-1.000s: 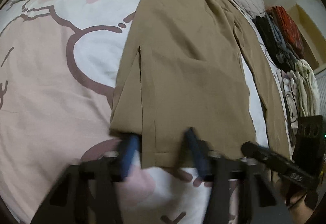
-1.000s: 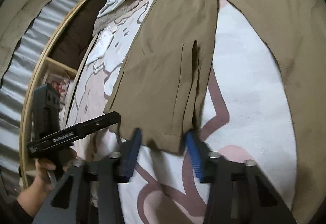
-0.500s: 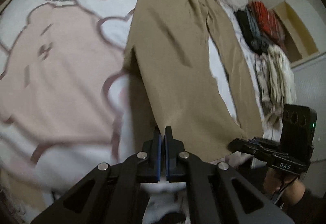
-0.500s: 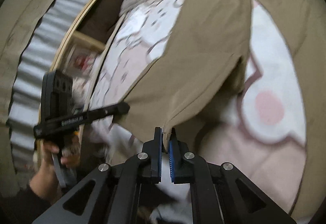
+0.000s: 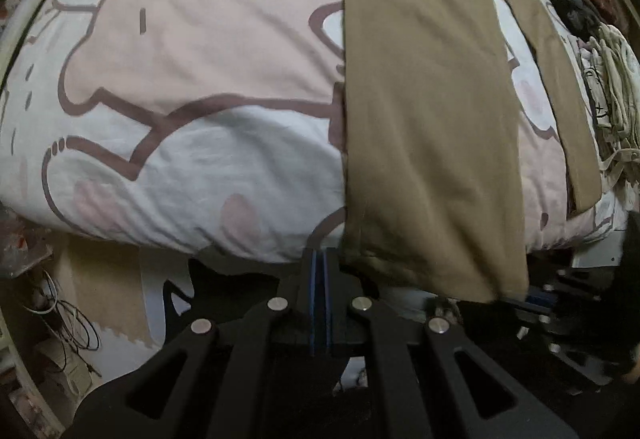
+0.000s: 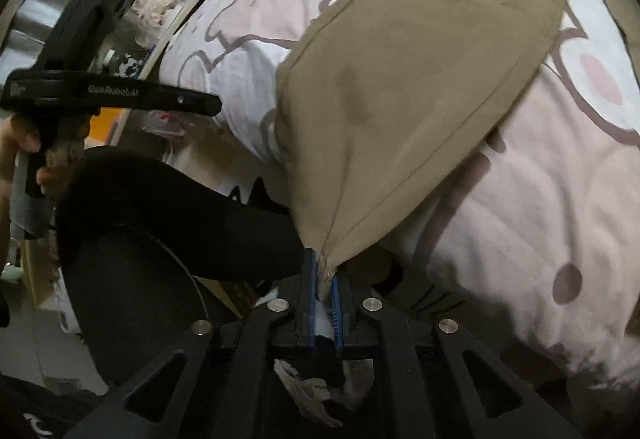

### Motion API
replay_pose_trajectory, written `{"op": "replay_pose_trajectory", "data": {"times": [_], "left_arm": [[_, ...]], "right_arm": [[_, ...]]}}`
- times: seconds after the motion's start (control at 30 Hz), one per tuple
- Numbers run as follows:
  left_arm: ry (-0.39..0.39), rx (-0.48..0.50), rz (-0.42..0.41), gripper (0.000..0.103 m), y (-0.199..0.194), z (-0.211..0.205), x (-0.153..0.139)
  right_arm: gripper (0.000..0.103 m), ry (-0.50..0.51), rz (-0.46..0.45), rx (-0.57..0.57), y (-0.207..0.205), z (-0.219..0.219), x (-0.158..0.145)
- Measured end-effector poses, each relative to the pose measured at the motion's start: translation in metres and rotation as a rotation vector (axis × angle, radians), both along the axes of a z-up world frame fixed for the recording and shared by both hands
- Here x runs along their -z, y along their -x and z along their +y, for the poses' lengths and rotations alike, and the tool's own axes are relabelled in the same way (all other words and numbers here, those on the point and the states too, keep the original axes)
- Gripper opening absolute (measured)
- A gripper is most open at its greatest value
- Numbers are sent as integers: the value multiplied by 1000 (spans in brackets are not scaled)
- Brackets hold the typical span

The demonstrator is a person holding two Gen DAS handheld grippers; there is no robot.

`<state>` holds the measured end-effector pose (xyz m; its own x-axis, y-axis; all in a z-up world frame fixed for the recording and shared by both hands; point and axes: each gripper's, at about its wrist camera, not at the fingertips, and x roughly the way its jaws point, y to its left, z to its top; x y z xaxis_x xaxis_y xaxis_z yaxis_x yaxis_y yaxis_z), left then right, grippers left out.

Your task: Fold clothes

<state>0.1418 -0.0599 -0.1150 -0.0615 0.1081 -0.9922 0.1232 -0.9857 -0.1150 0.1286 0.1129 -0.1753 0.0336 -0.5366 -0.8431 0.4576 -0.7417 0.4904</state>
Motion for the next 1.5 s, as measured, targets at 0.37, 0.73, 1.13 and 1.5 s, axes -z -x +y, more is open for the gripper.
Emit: {"op": "replay_pose_trajectory", "data": {"times": [0.37, 0.73, 1.13, 1.5], "left_arm": [[-175, 279, 169, 50, 29, 146, -1], [-403, 436, 113, 50, 62, 286, 43], [-431, 444, 190, 50, 69, 308, 35], [-339, 416, 402, 50, 74, 290, -5]], "right_arm": [[88, -78, 176, 451, 37, 196, -80], [72, -164, -211, 899, 29, 346, -2], [7, 165, -280, 969, 43, 338, 13], [5, 112, 25, 715, 209, 271, -42]]}}
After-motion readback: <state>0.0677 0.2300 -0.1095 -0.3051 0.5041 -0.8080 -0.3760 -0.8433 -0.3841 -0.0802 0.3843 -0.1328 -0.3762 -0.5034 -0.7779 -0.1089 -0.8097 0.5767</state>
